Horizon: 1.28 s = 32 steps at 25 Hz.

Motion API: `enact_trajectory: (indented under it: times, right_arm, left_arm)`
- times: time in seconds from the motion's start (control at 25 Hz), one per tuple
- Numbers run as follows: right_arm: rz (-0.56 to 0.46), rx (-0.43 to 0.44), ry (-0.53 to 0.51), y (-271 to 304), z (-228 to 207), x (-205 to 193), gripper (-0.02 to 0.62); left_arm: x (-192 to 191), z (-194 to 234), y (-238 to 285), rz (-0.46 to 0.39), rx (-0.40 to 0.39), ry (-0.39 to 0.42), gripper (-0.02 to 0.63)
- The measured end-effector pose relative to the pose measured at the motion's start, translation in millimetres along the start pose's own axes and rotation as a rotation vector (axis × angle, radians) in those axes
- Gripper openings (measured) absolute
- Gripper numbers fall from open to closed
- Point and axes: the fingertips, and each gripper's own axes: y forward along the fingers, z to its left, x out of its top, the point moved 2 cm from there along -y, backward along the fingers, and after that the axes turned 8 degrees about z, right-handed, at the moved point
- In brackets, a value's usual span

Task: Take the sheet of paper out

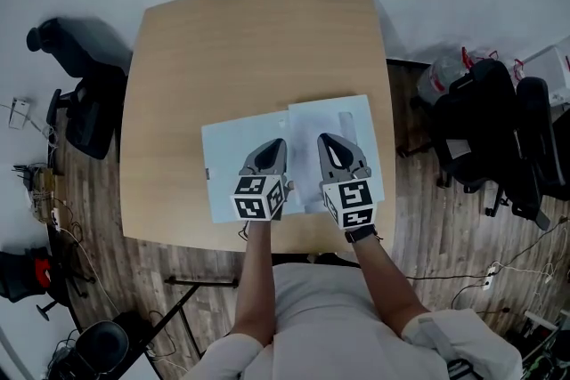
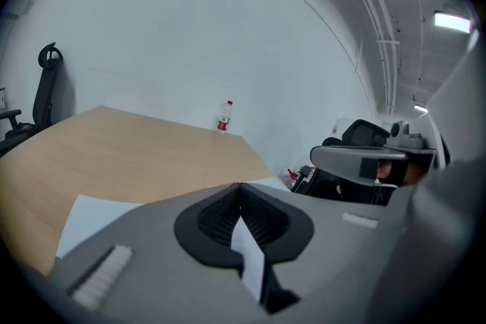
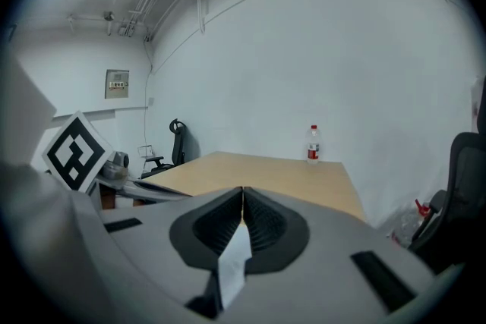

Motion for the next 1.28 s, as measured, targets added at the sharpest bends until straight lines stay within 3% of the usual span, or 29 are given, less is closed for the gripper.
enact_trajectory:
  times: [0.4,0.64,0.88,1.28]
  right_arm:
    - [0.095,-0.007,0.023,23,-18,-33,0.012]
    - [0.136,0.005,0.030,34,-17,-46,0.012]
    - [0.159,0.021,0.035,44,-13,-52,0.012]
    - [0.183,0.026,0.090,54,-14,-56,0.012]
  left_arm:
    - [-33,10,36,0.122,-0.018,-0.055,0.009]
    - [-64,11,56,0.242,-0.076,-0.098,0.012]
    - [-85,12,68,0.307,-0.105,-0.116,0.021]
    - [-116,8,85,0.423,-0.177,-0.133,0.092]
